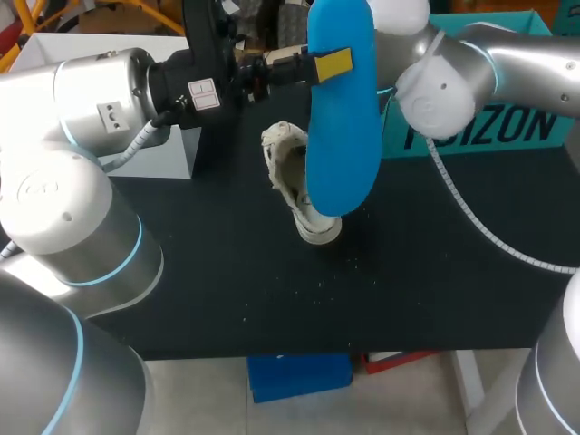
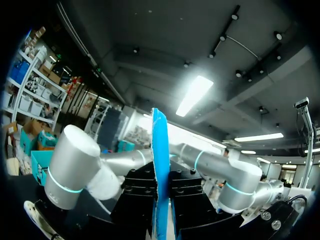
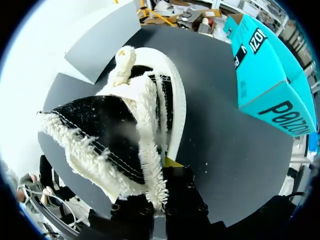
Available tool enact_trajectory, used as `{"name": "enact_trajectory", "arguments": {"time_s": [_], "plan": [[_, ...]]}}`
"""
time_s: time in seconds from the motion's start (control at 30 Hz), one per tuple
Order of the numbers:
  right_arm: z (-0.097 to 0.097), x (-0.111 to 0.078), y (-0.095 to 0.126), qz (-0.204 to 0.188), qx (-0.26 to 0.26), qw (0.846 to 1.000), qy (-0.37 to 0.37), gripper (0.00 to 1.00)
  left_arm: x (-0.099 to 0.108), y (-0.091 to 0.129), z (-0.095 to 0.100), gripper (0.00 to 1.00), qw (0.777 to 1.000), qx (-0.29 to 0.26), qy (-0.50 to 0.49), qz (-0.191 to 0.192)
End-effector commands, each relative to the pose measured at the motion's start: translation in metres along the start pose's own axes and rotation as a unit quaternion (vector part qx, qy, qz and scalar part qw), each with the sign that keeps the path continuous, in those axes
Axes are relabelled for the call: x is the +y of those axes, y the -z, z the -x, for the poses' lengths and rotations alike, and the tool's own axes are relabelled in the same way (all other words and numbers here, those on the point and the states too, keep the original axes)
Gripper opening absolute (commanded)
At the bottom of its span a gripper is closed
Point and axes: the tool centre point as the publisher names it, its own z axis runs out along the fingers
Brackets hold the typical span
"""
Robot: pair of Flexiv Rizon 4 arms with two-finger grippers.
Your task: Take the shoe out of the shoebox, open the shoe tongue, remove and reinsert the insole, then place the shoe into the shoebox
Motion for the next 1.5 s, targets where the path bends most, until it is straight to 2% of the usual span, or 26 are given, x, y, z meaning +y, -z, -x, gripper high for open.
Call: {"name": "enact_trajectory", "arguments": {"time_s": [0.03,0.37,0.4,0.43,0.57,0.8,1.0,1.13,1.3,1.33,1.37,1.4,1.5], "plan": [[-0.006,-0.002,-0.010,0.045,-0.102,0.964,-0.243,0.00,0.001,-0.003,0.000,0.00,1.000,-0.001,-0.001,-0.001],[-0.010,0.002,-0.035,0.029,-0.117,0.968,-0.220,0.00,0.001,-0.003,0.000,0.00,1.000,-0.001,-0.001,-0.001],[-0.010,0.002,-0.037,0.026,-0.114,0.970,-0.215,0.19,0.001,-0.003,0.000,0.00,1.000,-0.001,-0.001,-0.001],[-0.009,0.002,-0.039,0.023,-0.117,0.971,-0.209,0.98,0.001,-0.003,0.000,0.00,1.000,-0.001,-0.001,-0.001],[-0.006,0.001,-0.040,0.031,-0.114,0.977,-0.179,1.00,0.001,-0.003,0.000,0.00,1.000,-0.001,-0.001,-0.001],[0.000,-0.004,-0.023,0.045,-0.107,0.982,-0.149,1.00,0.001,-0.003,0.000,0.00,1.000,-0.001,-0.001,-0.001],[0.001,-0.005,-0.004,0.062,-0.061,0.987,-0.136,1.00,0.001,-0.003,0.000,0.00,1.000,-0.001,-0.001,-0.001],[-0.007,-0.003,0.010,0.065,0.020,0.990,-0.126,1.00,0.001,-0.003,0.000,0.00,1.000,-0.001,-0.001,-0.001],[-0.018,-0.001,0.026,0.064,0.109,0.986,-0.108,1.00,0.001,-0.003,0.000,0.00,1.000,-0.001,-0.001,-0.001],[-0.021,-0.001,0.029,0.059,0.141,0.983,-0.100,1.00,0.001,-0.003,0.000,0.00,1.000,-0.001,-0.001,-0.001],[-0.025,0.000,0.031,0.045,0.213,0.972,-0.089,1.00,0.001,-0.003,0.000,0.00,1.000,-0.001,-0.001,-0.001],[-0.033,-0.002,0.035,0.015,0.272,0.961,-0.047,1.00,0.001,-0.003,0.000,0.00,1.000,-0.001,-0.001,-0.001],[-0.035,-0.003,0.039,0.013,0.274,0.961,-0.031,1.00,0.001,-0.003,0.000,0.00,1.000,-0.001,-0.001,-0.001]]}}
